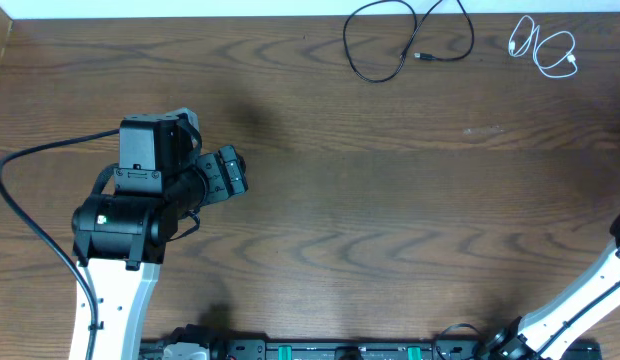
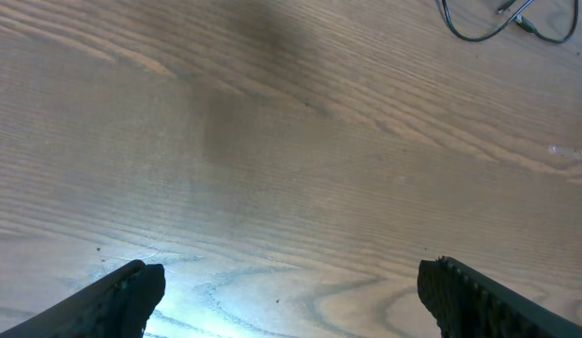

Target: Untangle cables

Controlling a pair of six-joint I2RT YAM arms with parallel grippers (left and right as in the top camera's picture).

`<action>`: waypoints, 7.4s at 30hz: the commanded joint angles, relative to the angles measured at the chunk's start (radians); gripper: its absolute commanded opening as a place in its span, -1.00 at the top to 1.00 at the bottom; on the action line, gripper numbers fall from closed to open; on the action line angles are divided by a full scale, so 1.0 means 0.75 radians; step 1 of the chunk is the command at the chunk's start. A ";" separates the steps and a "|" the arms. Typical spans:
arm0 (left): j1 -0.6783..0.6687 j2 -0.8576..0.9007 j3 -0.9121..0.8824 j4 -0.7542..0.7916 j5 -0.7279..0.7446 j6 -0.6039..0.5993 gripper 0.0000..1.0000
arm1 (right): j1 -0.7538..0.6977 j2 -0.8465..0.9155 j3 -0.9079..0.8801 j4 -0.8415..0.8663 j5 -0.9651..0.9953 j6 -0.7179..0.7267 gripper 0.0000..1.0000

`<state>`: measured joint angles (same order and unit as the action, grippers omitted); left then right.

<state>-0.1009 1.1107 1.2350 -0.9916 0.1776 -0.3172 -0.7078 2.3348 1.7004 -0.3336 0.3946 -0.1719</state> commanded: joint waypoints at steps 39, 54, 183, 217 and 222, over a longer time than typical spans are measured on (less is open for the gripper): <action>0.006 0.001 0.013 -0.004 -0.008 0.011 -0.84 | 0.823 -0.090 0.031 0.271 -0.512 0.085 0.98; 0.006 0.001 0.013 -0.004 -0.009 0.011 -0.84 | 0.677 0.371 0.514 0.307 -0.349 -0.024 0.98; 0.006 0.001 0.013 -0.004 -0.008 0.011 -0.84 | 0.811 -2.330 -1.248 0.076 -0.752 -0.160 0.64; 0.006 0.001 0.013 -0.004 -0.009 0.011 -0.83 | 0.777 -3.104 -0.769 -0.273 -0.889 -0.401 -0.98; 0.006 0.001 0.013 -0.004 -0.008 0.011 -0.84 | 0.777 -3.086 -0.792 -0.116 -0.925 -0.402 -0.99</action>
<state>-0.1005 1.1107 1.2350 -0.9913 0.1772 -0.3172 -0.1207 0.0109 1.1149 -0.4629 -0.2863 -0.4656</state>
